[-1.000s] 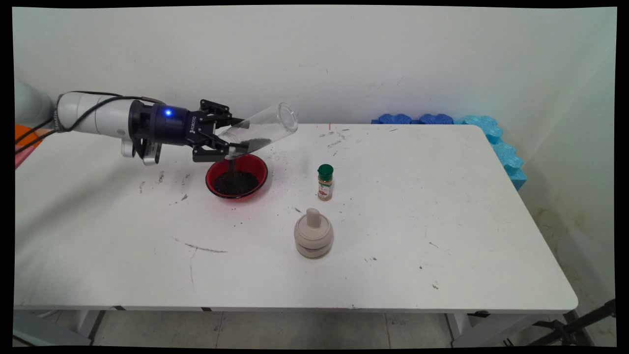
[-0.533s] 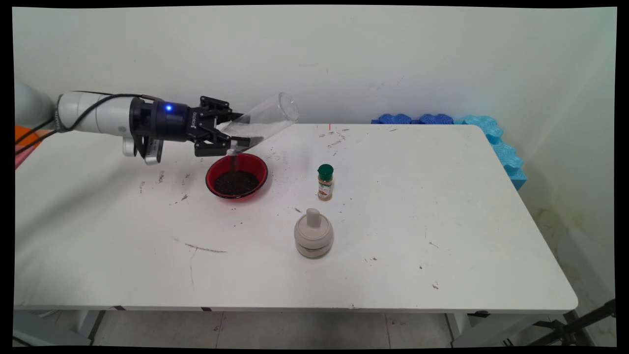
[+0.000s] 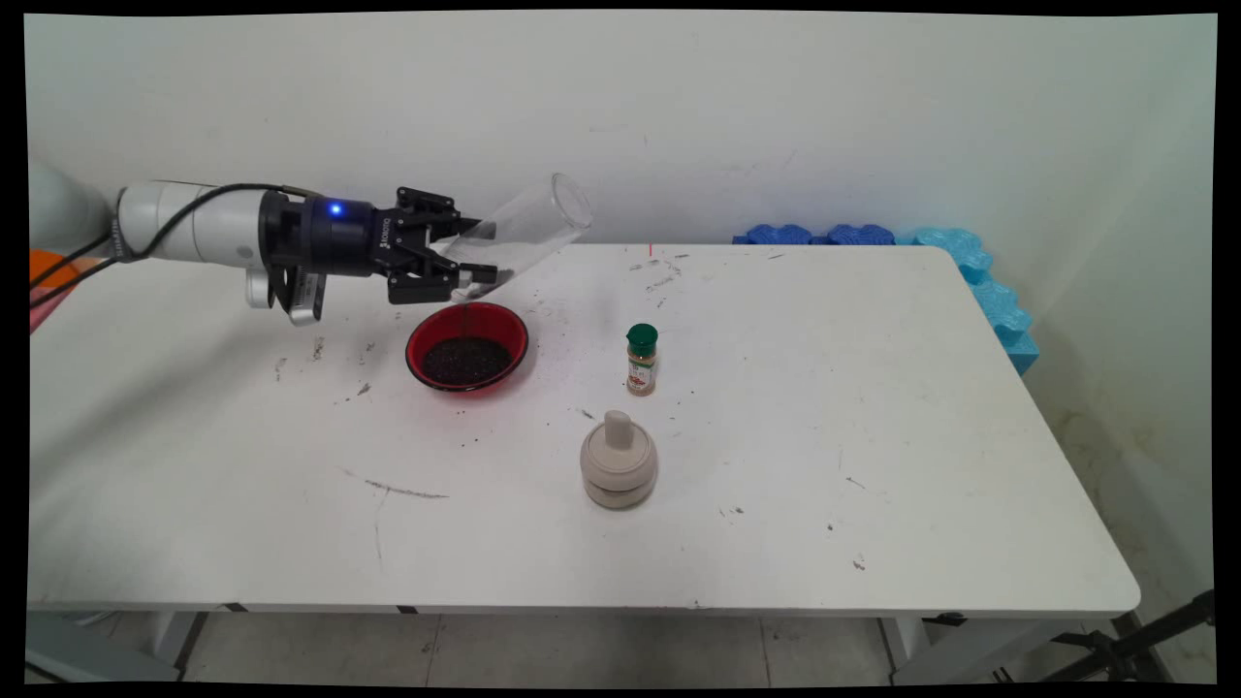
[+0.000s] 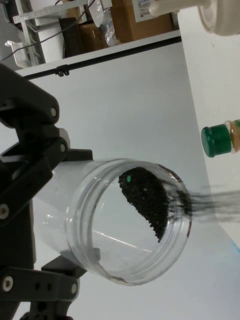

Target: Pour the black seasoning powder in the red bowl

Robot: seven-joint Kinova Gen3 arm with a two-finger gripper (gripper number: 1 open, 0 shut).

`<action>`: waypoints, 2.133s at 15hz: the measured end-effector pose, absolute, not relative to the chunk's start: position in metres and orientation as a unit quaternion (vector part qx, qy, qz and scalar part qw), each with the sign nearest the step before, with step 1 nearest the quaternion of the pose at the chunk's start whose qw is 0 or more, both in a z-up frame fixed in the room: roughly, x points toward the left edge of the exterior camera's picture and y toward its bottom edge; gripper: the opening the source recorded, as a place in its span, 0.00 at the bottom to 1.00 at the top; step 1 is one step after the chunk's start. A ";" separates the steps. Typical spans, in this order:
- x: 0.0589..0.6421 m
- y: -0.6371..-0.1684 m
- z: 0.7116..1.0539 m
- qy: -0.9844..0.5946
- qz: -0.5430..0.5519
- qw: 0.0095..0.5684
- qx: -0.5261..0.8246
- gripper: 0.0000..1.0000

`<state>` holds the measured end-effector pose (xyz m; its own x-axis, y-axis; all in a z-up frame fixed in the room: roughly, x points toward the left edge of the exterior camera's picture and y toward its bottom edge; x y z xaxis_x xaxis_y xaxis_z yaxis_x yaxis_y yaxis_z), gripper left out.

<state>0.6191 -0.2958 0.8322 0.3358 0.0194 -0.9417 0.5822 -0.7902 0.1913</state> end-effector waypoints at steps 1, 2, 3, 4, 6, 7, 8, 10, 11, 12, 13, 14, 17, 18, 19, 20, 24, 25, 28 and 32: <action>0.619 -0.296 0.832 0.195 -0.543 0.259 0.774 0.00; 0.619 -0.296 0.832 0.197 -0.544 0.259 0.773 0.00; 0.619 -0.296 0.832 0.198 -0.544 0.259 0.773 0.00; 0.619 -0.296 0.832 0.199 -0.545 0.259 0.772 0.00; 0.620 -0.295 0.832 0.200 -0.546 0.260 0.771 0.00; 0.620 -0.295 0.831 0.199 -0.545 0.261 0.772 0.00; 0.621 -0.295 0.831 0.196 -0.544 0.262 0.773 0.00; 0.622 -0.295 0.830 0.186 -0.541 0.267 0.775 0.00; 0.623 -0.295 0.829 0.178 -0.538 0.271 0.778 0.00; 0.623 -0.295 0.829 0.170 -0.534 0.275 0.781 0.00; 0.623 -0.296 0.829 0.160 -0.529 0.281 0.784 0.00; 0.623 -0.296 0.829 0.150 -0.525 0.286 0.788 0.00; 0.623 -0.297 0.829 0.105 -0.502 0.307 0.802 0.00; 0.623 -0.298 0.829 0.091 -0.496 0.313 0.805 0.00; 0.624 -0.298 0.829 0.077 -0.488 0.319 0.808 0.00; 0.624 -0.298 0.829 0.063 -0.481 0.326 0.811 0.00; 0.625 -0.301 0.833 0.010 -0.453 0.351 0.819 0.00; 0.625 -0.302 0.835 -0.011 -0.443 0.360 0.821 0.00; 0.624 -0.304 0.840 -0.060 -0.421 0.381 0.821 0.00; 0.625 -0.305 0.849 -0.131 -0.384 0.410 0.817 0.00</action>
